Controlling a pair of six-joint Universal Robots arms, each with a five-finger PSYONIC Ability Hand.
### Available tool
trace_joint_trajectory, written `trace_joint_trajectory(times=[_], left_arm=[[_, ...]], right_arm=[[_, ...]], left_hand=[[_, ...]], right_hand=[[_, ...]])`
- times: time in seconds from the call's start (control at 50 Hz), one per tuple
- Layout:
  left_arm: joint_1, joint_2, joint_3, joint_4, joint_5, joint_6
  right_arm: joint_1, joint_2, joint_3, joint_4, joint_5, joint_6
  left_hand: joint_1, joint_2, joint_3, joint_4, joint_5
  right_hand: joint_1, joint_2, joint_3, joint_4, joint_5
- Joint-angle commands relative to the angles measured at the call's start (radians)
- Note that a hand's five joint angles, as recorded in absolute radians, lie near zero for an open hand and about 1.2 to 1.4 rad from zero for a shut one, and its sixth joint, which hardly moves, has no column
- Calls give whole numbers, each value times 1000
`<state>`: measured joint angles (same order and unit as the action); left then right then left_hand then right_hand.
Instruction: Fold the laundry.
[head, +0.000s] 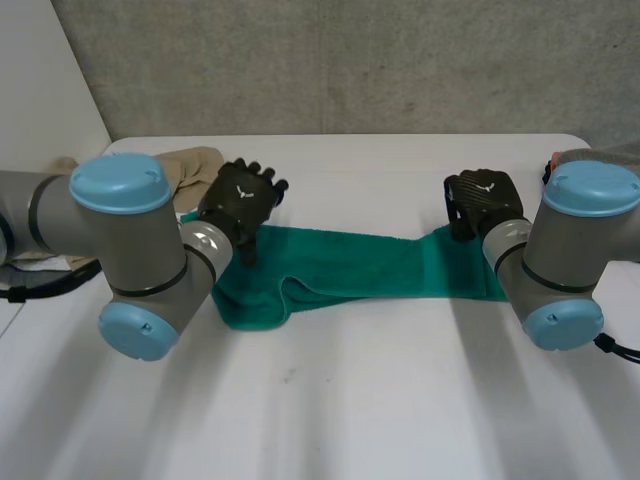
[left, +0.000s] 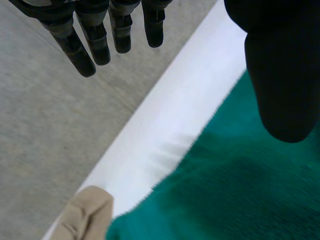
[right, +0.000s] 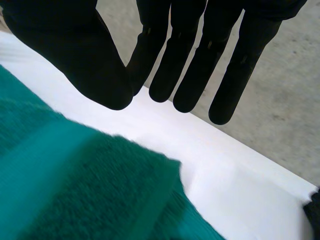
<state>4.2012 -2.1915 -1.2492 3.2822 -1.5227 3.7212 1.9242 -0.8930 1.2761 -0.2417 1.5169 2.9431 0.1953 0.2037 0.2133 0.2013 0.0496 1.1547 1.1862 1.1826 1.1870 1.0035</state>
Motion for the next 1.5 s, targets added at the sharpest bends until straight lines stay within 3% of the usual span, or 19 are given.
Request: trace_joint_trajectory(times=[0.02,0.04,0.06,0.24,0.32,0.58,0.76,1.02,1.16,1.18,1.2,1.24,1.34,1.5], left_arm=[[-1,45,-1,5,-50,-4],[0,50,-1,5,-54,-6],[2,53,-1,5,-56,-7],[25,122,2,-50,-51,-78],[40,156,8,-102,-43,-135],[77,231,-81,-319,-10,-307],[103,286,-205,-305,45,-310],[89,256,-220,-277,-4,-296],[59,184,-211,-280,-73,-311],[54,176,-208,-280,-80,-313],[48,161,-204,-283,-94,-316],[40,145,-196,-285,-108,-317],[14,111,-182,-282,-145,-320],[-29,47,-131,-273,-155,-311]], right_arm=[[1,-7,-15,35,-44,-24],[4,-7,-21,57,-44,-44],[6,-7,-23,76,-43,-55],[38,14,-107,414,-41,-242],[48,37,-119,495,-46,-256],[76,121,-86,204,-37,-225],[85,170,-112,85,-26,-193],[85,246,-221,58,0,-205],[81,273,-264,36,6,-252],[81,275,-267,33,6,-262],[76,275,-273,27,11,-286],[68,270,-276,25,20,-311],[49,175,-245,48,23,-355],[38,-64,-166,99,0,-300]], left_hand=[[-21,-29,-39,-27,-50],[-21,-29,-39,-27,-50],[-21,-29,-39,-27,-50],[-21,-29,-39,-27,-50],[-21,-29,-39,-27,-50],[-21,-29,-39,-27,-50],[-21,-29,-39,-27,-50],[-21,-29,-39,-27,-50],[-21,-29,-39,-27,-50],[-21,-29,-39,-27,-50],[-21,-29,-39,-27,-50],[-21,-29,-39,-27,-50],[-21,-29,-39,-27,-50],[-21,-29,-39,-27,-50]], right_hand=[[242,210,214,209,218],[-201,-232,-228,-233,-224],[-391,-423,-419,-423,-414],[-381,-413,-409,-413,-405],[-387,-418,-415,-419,-410],[-593,-624,-620,-625,-616],[-537,-568,-565,-569,-560],[-396,-428,-424,-428,-419],[-138,-169,-166,-170,-161],[-71,-102,-99,-103,-94],[168,137,140,136,145],[242,210,214,209,218],[242,210,214,209,218],[242,210,214,209,218]])
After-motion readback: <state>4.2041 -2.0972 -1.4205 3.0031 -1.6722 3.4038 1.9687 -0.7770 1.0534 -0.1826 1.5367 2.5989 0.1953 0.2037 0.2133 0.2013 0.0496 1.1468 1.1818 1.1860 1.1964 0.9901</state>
